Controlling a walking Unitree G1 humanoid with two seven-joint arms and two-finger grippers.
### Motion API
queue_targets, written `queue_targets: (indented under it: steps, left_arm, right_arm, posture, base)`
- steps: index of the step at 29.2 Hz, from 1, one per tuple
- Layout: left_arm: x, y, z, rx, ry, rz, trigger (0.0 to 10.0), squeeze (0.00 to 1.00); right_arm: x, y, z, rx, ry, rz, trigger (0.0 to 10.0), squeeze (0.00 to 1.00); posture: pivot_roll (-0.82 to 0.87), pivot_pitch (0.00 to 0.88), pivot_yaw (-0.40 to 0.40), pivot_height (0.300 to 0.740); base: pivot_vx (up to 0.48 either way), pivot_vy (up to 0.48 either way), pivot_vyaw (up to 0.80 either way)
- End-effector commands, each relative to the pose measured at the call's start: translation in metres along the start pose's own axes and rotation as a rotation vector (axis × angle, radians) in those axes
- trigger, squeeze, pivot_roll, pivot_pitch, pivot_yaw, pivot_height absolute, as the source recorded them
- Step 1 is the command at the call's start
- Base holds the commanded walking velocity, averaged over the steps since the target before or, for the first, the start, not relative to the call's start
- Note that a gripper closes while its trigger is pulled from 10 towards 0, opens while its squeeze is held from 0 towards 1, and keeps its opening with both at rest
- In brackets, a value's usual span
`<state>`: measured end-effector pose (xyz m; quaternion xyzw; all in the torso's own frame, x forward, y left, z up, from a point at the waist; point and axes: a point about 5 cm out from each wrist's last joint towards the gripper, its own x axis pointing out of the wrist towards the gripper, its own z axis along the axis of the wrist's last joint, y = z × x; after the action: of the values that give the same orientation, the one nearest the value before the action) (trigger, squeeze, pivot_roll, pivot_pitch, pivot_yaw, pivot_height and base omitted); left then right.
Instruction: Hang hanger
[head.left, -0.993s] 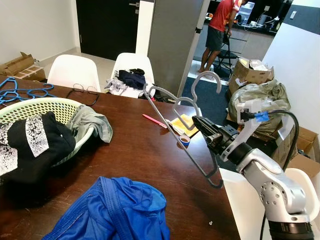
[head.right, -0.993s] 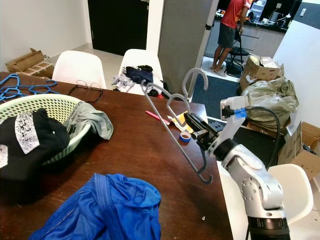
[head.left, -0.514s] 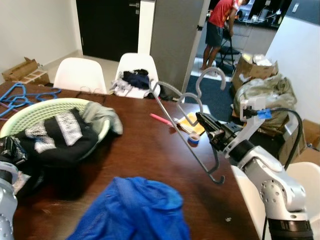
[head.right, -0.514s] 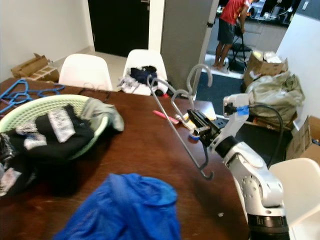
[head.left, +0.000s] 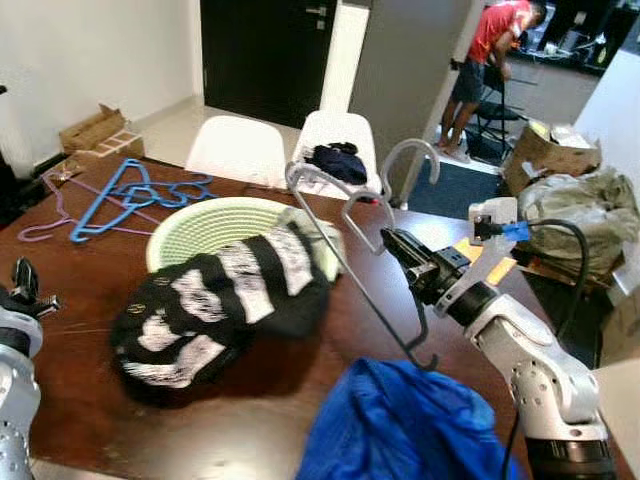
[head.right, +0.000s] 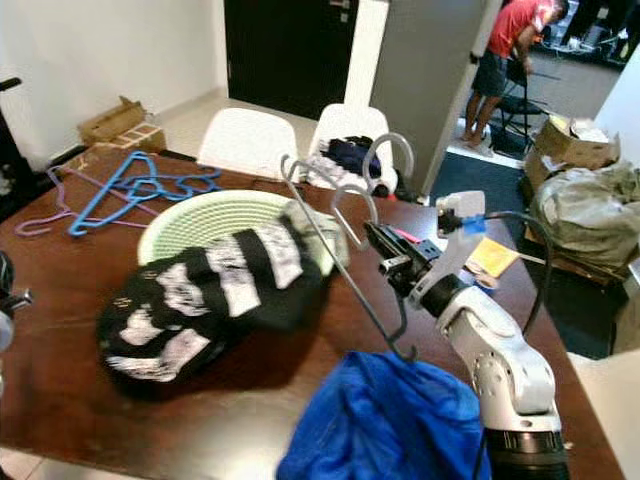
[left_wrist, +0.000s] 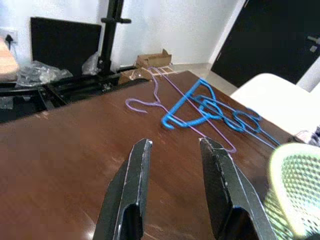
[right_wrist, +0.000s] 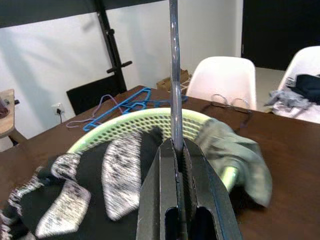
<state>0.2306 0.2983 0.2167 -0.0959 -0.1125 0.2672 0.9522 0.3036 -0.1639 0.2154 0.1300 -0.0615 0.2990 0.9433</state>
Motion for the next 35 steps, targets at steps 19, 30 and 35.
queue_targets:
  steps: [19,30,35]
  left_arm:
    - [-0.032,-0.041,-0.047,-0.258,0.259,-0.074,10.0,0.00]
    - [-0.057,-0.023,-0.083,-0.574,0.444,0.178,10.0,0.00]
    - [-0.062,-0.013,-0.092,-0.635,0.484,0.251,10.0,0.00]
  right_arm:
    - [-0.001,-0.002,0.005,-0.014,-0.010,0.010,10.0,0.00]
    - [-0.001,-0.004,0.006,-0.027,-0.002,0.015,10.0,0.00]
    - [-0.001,-0.005,0.006,-0.029,0.001,0.016,10.0,0.00]
  posture:
    - [0.11,0.000,-0.125,0.740]
    - [0.11,0.000,-0.129,0.740]
    - [0.11,0.000,-0.129,0.740]
  base:
    - [0.000,-0.149,0.00]
    - [0.000,0.000,0.00]
    - [0.000,0.000,0.00]
